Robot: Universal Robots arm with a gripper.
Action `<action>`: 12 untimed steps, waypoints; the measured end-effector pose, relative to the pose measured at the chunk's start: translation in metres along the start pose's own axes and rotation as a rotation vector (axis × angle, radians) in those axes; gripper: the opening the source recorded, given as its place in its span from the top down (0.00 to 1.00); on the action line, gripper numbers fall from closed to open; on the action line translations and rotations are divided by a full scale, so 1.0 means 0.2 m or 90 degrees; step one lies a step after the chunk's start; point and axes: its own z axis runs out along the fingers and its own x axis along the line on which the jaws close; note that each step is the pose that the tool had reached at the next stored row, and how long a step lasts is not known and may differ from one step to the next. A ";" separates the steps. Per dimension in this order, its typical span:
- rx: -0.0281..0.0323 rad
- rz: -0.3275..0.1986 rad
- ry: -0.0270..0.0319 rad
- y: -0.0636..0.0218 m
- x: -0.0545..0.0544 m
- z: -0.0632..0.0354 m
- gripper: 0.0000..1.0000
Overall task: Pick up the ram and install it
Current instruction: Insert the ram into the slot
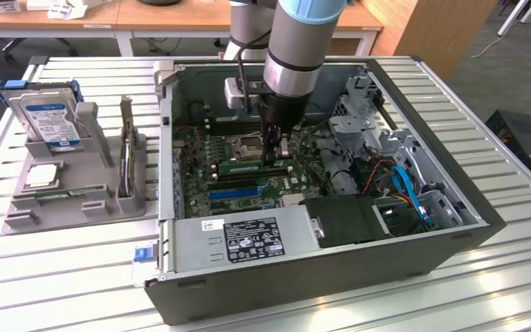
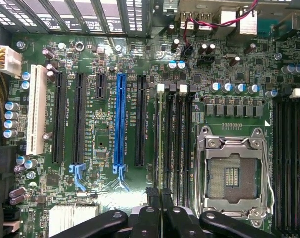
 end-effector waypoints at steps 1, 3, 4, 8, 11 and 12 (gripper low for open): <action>0.0001 0.000 0.0000 0.000 0.00 0.000 0.87; 0.0001 0.000 0.0000 0.000 0.00 0.000 0.87; 0.0001 0.000 0.0000 0.000 0.00 0.000 0.87; 0.0001 0.000 0.0000 0.002 0.00 0.001 0.87; 0.0001 0.000 -0.0001 0.002 0.00 0.001 0.87; 0.0001 0.000 -0.0001 0.002 0.00 0.001 0.87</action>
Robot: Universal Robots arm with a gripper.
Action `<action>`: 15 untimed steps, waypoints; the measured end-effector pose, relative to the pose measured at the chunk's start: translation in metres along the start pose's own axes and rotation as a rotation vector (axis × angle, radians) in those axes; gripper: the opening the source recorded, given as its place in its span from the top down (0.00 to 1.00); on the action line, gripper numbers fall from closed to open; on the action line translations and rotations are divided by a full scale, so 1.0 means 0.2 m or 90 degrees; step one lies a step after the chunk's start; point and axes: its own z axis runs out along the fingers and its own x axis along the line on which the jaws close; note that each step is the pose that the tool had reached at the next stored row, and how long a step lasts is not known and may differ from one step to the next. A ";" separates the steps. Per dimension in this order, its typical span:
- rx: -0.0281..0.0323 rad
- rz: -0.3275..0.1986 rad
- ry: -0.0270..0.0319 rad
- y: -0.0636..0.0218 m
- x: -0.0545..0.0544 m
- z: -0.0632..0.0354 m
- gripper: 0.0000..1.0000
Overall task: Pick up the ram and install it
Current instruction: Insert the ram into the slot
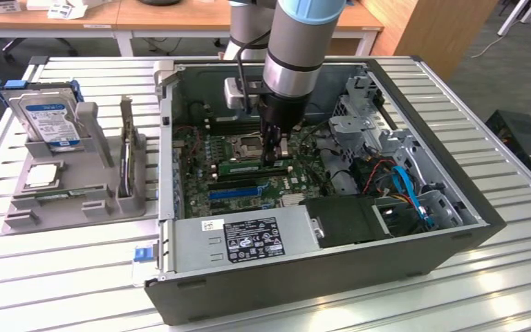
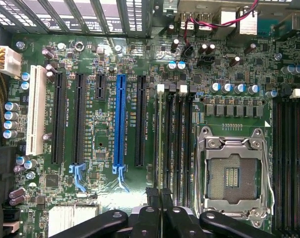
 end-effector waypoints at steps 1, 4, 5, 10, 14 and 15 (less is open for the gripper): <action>0.0000 0.000 0.0000 0.000 0.00 0.000 0.87; 0.0000 0.002 0.0000 0.000 0.00 0.000 0.87; 0.0000 0.003 -0.0001 0.000 0.00 0.000 0.87; 0.0003 0.009 -0.0005 0.000 0.00 0.001 0.87; 0.0003 0.009 -0.0005 0.000 0.00 0.001 0.87; 0.0003 0.009 -0.0005 0.001 0.00 0.002 0.87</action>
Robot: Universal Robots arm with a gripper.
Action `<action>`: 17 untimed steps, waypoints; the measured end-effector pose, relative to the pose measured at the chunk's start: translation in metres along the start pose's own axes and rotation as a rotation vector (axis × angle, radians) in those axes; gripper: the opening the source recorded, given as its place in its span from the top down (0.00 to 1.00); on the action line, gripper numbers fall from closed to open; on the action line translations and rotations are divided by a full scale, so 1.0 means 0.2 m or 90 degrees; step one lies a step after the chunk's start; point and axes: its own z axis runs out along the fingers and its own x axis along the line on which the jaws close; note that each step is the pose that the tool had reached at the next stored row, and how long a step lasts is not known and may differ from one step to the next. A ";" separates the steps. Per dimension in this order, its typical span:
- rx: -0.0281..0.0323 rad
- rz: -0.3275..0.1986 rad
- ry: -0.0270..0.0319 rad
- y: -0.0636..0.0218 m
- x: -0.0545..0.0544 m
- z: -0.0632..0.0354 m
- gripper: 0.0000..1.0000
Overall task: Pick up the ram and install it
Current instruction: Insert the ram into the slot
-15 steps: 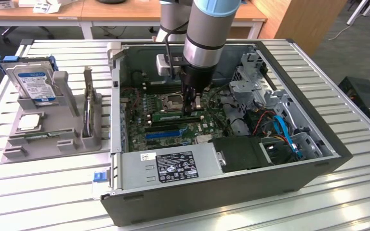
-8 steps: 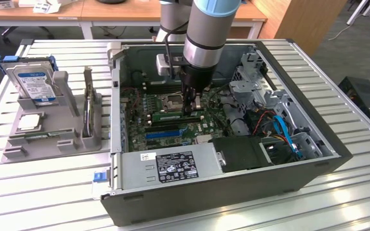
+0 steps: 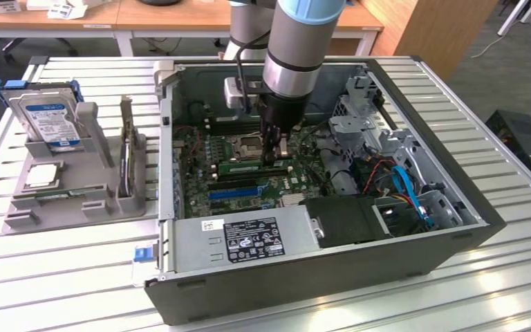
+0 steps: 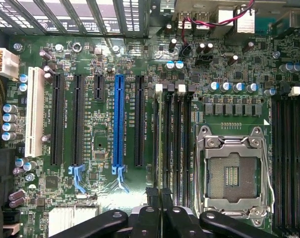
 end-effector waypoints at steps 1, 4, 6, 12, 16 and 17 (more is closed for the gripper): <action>0.0000 0.000 0.0000 0.000 0.00 0.000 0.87; 0.0000 0.000 0.0000 0.000 0.00 0.000 0.87; 0.0000 0.000 0.0001 0.000 0.00 0.000 0.87; 0.0000 0.000 0.0002 0.000 0.00 0.005 0.87; 0.0001 0.000 0.0000 0.000 0.00 0.007 0.87; 0.0001 0.000 0.0001 0.000 0.00 0.007 0.87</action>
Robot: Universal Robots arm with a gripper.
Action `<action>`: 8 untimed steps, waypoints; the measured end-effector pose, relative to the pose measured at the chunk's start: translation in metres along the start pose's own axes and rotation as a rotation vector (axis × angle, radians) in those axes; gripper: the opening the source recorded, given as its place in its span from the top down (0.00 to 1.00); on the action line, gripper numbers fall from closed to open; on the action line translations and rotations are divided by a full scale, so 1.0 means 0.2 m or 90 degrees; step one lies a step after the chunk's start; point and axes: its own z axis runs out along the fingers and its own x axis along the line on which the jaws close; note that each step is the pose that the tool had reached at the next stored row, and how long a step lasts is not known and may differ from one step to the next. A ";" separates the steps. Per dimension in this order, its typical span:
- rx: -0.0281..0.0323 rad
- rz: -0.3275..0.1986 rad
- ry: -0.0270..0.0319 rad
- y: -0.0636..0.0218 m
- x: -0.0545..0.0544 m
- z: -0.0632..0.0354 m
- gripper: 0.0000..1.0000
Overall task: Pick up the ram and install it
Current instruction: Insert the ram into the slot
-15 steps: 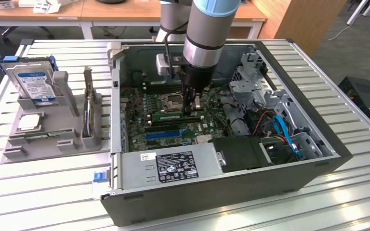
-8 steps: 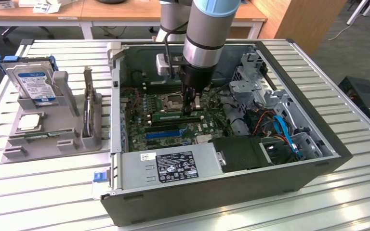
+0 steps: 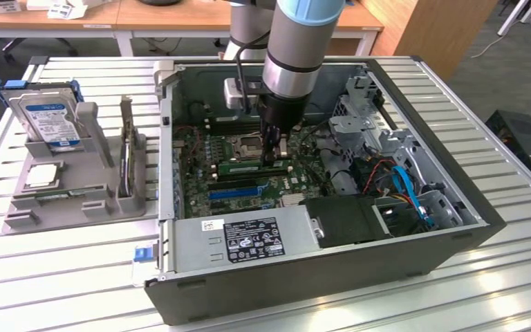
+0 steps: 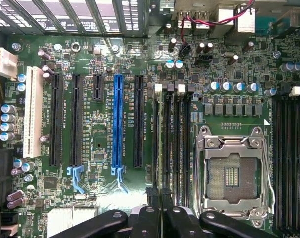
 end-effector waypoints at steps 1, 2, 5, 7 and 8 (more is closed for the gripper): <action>0.0000 0.000 0.0000 0.000 0.00 0.000 0.87; 0.0000 0.000 0.0000 0.000 0.00 0.000 0.87; 0.0000 -0.001 -0.0001 0.000 0.00 0.000 0.87; -0.0001 -0.003 0.0000 0.000 0.00 0.000 0.87; -0.0001 -0.003 0.0000 0.000 0.00 0.000 0.87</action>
